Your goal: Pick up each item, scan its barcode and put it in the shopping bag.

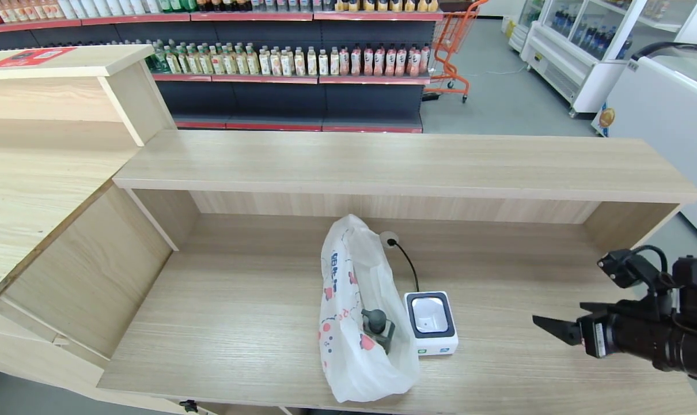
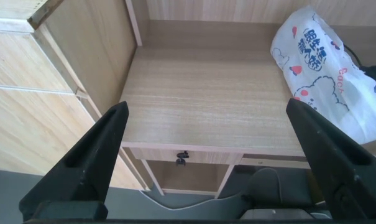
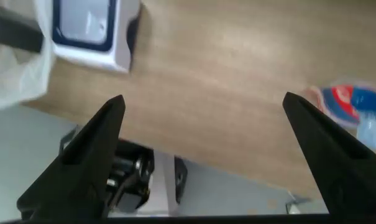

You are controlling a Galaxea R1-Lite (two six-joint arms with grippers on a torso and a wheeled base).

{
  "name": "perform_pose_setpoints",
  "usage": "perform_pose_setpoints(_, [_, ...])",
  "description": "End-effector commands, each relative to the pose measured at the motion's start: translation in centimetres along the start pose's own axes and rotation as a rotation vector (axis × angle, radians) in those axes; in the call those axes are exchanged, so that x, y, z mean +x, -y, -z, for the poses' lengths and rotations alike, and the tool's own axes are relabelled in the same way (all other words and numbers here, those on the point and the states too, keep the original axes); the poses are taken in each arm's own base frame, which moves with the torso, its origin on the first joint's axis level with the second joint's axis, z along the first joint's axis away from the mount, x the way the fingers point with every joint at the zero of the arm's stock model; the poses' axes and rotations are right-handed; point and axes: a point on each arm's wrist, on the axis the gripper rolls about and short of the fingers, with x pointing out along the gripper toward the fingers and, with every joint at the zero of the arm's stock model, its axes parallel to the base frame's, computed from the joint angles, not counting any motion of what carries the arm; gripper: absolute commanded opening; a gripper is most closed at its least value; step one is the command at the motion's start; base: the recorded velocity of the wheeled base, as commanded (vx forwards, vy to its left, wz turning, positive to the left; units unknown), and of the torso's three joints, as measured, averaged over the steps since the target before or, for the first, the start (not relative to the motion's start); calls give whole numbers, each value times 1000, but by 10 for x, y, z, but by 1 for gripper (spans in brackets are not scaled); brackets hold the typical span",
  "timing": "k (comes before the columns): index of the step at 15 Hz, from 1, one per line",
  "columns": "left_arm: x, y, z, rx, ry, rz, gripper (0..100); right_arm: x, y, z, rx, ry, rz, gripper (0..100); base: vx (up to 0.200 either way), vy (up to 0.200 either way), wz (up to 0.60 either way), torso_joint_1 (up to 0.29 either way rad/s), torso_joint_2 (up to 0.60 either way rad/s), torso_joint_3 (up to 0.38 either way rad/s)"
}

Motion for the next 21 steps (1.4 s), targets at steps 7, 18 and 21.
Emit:
perform_pose_setpoints(7, [0,0,0,0,-1,0,100,-45,33,-9,58,102,262,100,0,0,0,0,0,0])
perform_pose_setpoints(18, [0,0,0,0,-1,0,100,-63,17,20,317,74,358,100,0,0,0,0,0,0])
perform_pose_setpoints(21, [0,0,0,0,-1,0,100,-68,13,27,320,70,356,100,0,0,0,0,0,0])
